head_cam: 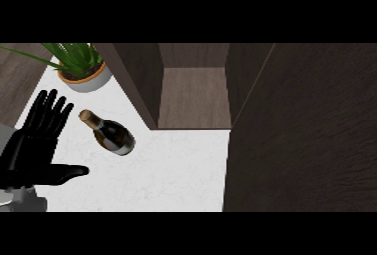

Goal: Pick up the wine, place it into the cabinet and close the cabinet

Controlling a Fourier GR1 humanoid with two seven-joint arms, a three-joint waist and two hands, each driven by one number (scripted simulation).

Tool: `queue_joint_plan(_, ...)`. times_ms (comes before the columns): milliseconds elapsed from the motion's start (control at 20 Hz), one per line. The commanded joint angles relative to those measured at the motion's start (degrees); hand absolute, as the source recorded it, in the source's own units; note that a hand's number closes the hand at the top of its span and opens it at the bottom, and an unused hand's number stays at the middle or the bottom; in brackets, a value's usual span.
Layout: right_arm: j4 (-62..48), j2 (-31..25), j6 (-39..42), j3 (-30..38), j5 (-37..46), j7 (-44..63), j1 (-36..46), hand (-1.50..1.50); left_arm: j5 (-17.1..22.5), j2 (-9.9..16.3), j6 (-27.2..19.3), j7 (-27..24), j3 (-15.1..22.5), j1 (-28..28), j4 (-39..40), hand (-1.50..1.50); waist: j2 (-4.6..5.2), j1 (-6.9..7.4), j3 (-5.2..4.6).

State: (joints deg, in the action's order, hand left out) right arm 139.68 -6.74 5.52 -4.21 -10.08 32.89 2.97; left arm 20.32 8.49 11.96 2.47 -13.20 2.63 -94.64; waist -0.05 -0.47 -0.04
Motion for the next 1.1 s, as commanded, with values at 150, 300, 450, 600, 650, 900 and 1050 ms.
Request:
queue_joint_plan(150,8.68,1.21,0.69,-2.36,0.00,0.42,-5.78,-1.50,-2.83,0.96,3.23,-7.35,-0.63,0.79,9.47,-1.50,-0.01,0.03,0.03)
queue_joint_plan(300,10.12,-0.40,-2.41,0.55,-3.35,8.16,1.30,-1.50,-2.48,0.04,3.39,-8.54,-0.45,1.51,12.04,-1.50,-0.02,0.13,-0.01)
queue_joint_plan(450,7.61,-1.16,-0.05,4.09,-6.01,4.35,0.85,-1.50,-4.01,2.01,5.76,-14.07,-2.02,3.00,19.60,-1.50,0.07,-0.13,0.00)
queue_joint_plan(600,11.44,0.45,-2.90,-0.14,-2.07,8.04,1.78,-1.50,-4.19,2.50,5.67,-12.73,-1.33,5.09,20.38,-1.50,-0.04,-0.18,-0.02)
queue_joint_plan(650,9.23,-1.43,-0.36,3.64,-5.88,7.06,0.18,-1.50,-5.17,-0.30,6.53,-15.34,0.94,-0.22,17.52,-1.50,-0.05,0.14,0.03)
queue_joint_plan(900,8.76,-1.28,0.74,5.16,-6.78,5.36,0.46,-1.50,-6.34,0.24,6.76,-20.12,-0.21,5.84,27.42,-1.50,0.04,-0.25,0.02)
queue_joint_plan(1050,10.10,0.31,0.53,2.71,-4.57,4.63,-2.14,-1.50,-4.50,2.30,7.89,-17.51,-1.31,7.53,28.37,-1.50,-0.02,-0.15,0.04)
